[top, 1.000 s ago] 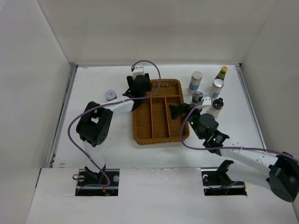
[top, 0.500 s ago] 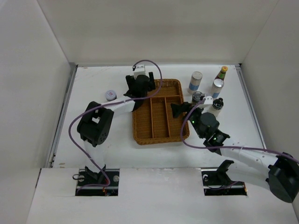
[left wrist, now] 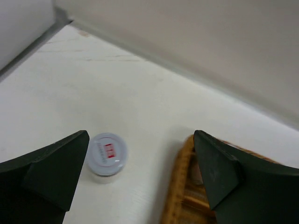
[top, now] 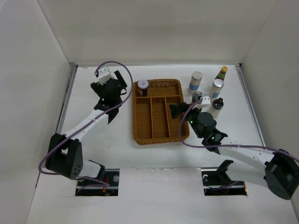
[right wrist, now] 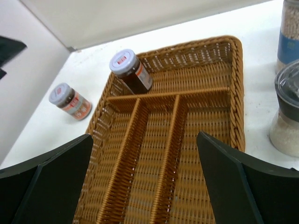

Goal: Organize the condiment bottles

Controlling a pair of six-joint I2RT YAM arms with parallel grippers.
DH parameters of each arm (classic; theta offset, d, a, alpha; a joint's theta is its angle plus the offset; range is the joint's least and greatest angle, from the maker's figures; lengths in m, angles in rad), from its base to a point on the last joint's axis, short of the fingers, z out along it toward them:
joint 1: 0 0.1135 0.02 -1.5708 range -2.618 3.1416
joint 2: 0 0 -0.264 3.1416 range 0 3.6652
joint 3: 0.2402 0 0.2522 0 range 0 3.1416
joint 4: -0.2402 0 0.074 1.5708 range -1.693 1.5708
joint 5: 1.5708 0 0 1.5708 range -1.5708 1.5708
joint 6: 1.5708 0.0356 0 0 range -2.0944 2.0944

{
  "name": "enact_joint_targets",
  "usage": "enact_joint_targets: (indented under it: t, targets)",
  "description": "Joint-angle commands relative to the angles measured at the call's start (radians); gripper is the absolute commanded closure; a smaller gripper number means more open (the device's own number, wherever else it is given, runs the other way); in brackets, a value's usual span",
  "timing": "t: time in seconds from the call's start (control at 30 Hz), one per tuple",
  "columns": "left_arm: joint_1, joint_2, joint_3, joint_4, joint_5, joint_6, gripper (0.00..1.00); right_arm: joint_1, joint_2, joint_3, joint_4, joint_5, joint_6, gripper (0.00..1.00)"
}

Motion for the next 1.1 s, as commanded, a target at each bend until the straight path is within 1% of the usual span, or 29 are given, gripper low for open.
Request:
enact_joint_targets:
  t: [0.0, 0.13, 0.27, 0.33, 0.43, 0.53, 0.57, 0.6, 0.73, 0.77, 0.83, 0.9, 0.93, 1.0, 1.03, 1.07]
  targets:
    - [0.076, 0.074, -0.015, -0.132, -0.026, -0.026, 0.03, -0.002, 0.02, 0.014, 0.044, -0.02, 0.014, 0.0]
    - [0.124, 0.16, -0.004, -0.12, 0.061, -0.037, 0.03, -0.002, 0.033, 0.019, 0.044, -0.028, 0.013, 0.0]
    - [0.159, 0.233, 0.018, -0.112, 0.081, -0.048, 0.05, -0.002, 0.049, 0.025, 0.042, -0.031, 0.011, 0.0]
    - [0.184, 0.284, 0.028, -0.094, 0.089, -0.046, 0.08, -0.002, 0.056, 0.026, 0.042, -0.031, 0.011, 0.0]
    - [0.197, 0.31, 0.024, -0.051, 0.138, -0.063, 0.19, -0.002, 0.06, 0.026, 0.042, -0.031, 0.013, 0.0]
    - [0.187, 0.301, 0.01, -0.01, 0.143, -0.059, 0.38, -0.002, 0.066, 0.03, 0.042, -0.031, 0.013, 0.0]
    - [0.184, 0.295, 0.005, -0.002, 0.143, -0.057, 0.41, -0.002, 0.069, 0.031, 0.042, -0.031, 0.013, 0.0]
    - [0.182, 0.293, 0.004, 0.001, 0.147, -0.056, 0.41, -0.002, 0.069, 0.031, 0.042, -0.031, 0.011, 0.0]
    - [0.174, 0.303, -0.005, -0.013, 0.149, -0.071, 0.17, -0.002, 0.064, 0.031, 0.042, -0.031, 0.011, 0.0]
    - [0.171, 0.301, -0.016, -0.006, 0.15, -0.075, 0.12, -0.002, 0.063, 0.031, 0.042, -0.031, 0.011, 0.0]
    - [0.167, 0.293, -0.027, 0.003, 0.161, -0.085, 0.08, 0.0, 0.066, 0.031, 0.042, -0.031, 0.01, 0.0]
    - [0.168, 0.301, -0.027, 0.013, 0.183, -0.082, 0.08, 0.001, 0.073, 0.036, 0.042, -0.035, 0.01, 0.0]
    - [0.171, 0.313, -0.021, 0.014, 0.196, -0.082, 0.09, 0.001, 0.075, 0.036, 0.042, -0.038, 0.01, 0.0]
    - [0.178, 0.341, -0.007, 0.012, 0.215, -0.085, 0.19, 0.001, 0.076, 0.037, 0.042, -0.041, 0.01, 0.0]
    - [0.178, 0.352, -0.002, 0.014, 0.215, -0.085, 0.25, 0.001, 0.075, 0.037, 0.042, -0.041, 0.01, 0.0]
    - [0.178, 0.355, 0.001, 0.014, 0.21, -0.085, 0.35, 0.001, 0.072, 0.034, 0.042, -0.041, 0.01, 0.0]
